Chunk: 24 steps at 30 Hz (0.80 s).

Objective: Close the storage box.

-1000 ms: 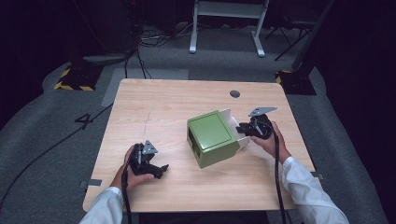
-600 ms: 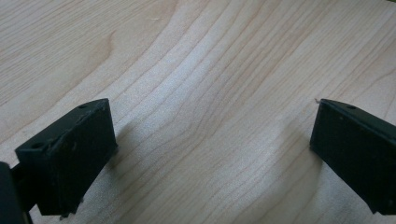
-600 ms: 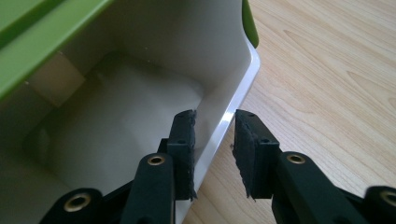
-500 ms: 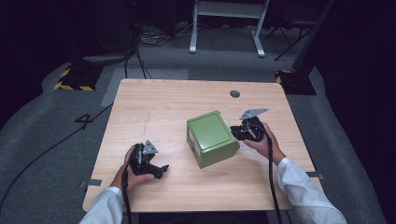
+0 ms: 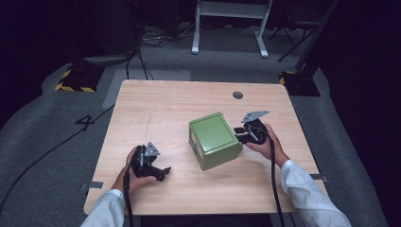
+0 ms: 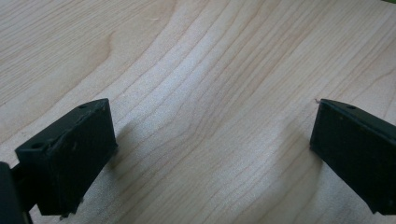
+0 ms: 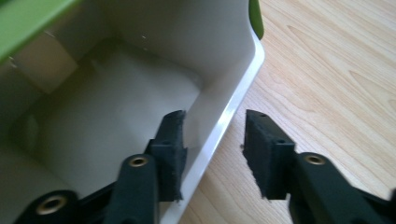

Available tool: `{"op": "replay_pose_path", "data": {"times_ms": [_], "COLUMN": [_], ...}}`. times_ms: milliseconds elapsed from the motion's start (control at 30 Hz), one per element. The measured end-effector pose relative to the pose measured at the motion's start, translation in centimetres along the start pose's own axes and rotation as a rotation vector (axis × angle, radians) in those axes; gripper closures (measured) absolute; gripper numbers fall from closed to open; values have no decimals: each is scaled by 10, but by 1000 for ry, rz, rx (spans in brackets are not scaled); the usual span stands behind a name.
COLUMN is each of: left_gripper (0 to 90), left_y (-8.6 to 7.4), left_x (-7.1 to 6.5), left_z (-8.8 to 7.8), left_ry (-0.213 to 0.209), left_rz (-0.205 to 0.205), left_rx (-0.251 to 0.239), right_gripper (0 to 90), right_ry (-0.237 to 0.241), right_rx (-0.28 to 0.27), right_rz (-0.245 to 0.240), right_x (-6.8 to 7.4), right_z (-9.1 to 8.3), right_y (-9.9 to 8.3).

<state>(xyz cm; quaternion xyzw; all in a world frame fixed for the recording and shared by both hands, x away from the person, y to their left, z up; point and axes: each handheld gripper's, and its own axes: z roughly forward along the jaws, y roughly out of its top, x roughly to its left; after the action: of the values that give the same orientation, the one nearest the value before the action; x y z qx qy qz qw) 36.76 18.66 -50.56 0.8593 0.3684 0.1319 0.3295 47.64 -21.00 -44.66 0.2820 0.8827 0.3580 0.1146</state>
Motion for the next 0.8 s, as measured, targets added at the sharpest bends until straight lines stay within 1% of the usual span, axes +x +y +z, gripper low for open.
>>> {"op": "replay_pose_path", "data": {"times_ms": [100,267,333,433,500,533,600,700,800], "left_gripper": [3,3,3,4,4,4,4,4,4], "left_y": [0,0,0,0,0,0,0,-1,-1], "left_x": [0,0,0,0,0,0,0,0,0], "left_z": [0,0,0,0,0,0,0,-1,-1], "left_ry": [0,-1,-1,0,2,0,-1,-2,-1], "left_rz": [0,1,0,1,1,2,4,3,3], "left_rx": [0,0,0,0,-1,1,0,-1,0], "right_gripper": [504,407,378,319,305,272,269,250,244], "right_ry": [-10,-11,-20,-39,-43,-59,-77,-113,-144], "right_rx": [-1,-3,-6,-3,1,2,0,14,20], "right_rz": [0,-12,-8,-23,-25,-33,-34,-46,-47], "right_x": [-2,-6,-7,-7,-7,-7,-6,-6,-8], "right_z": [-2,-10,-13,-17,-18,-22,-24,-28,-31], "right_y": [0,-1,-1,-1,-1,-1,-1,-2,-4]}}
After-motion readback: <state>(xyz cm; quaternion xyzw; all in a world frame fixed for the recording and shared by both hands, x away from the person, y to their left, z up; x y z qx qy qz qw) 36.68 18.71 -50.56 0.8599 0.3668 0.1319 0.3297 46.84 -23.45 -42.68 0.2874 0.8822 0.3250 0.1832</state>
